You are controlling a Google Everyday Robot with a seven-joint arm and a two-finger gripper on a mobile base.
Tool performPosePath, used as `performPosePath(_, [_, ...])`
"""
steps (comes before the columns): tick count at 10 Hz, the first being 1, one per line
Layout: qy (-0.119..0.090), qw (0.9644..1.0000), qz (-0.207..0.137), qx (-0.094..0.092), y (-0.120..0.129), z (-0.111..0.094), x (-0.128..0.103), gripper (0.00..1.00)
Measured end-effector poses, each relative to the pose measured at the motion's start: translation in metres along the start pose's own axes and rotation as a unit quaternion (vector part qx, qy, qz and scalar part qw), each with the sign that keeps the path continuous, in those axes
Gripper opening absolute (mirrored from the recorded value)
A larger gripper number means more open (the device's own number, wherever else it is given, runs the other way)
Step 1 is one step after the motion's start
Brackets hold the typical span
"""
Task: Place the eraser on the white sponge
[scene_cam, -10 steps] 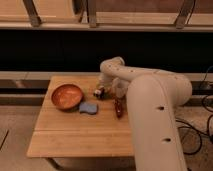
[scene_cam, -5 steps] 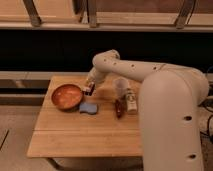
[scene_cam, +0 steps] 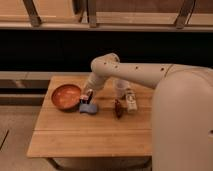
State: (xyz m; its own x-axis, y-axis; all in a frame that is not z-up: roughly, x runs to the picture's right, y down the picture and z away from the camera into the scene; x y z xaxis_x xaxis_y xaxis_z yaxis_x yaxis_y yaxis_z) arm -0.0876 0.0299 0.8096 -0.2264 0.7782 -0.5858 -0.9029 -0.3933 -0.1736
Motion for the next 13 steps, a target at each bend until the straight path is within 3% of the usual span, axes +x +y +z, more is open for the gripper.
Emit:
performPosePath(2, [0.033, 0.9994, 0.002, 0.004, -0.004, 0.010, 0.018, 0.00])
performPosePath(4, [0.043, 0.9990, -0.003, 0.004, -0.001, 0.014, 0.024, 0.03])
performPosePath(11, [0.043, 0.9990, -0.002, 0.004, -0.002, 0.014, 0.024, 0.72])
performPosePath(13, [0.043, 0.9990, -0.002, 0.004, -0.002, 0.014, 0.023, 0.80])
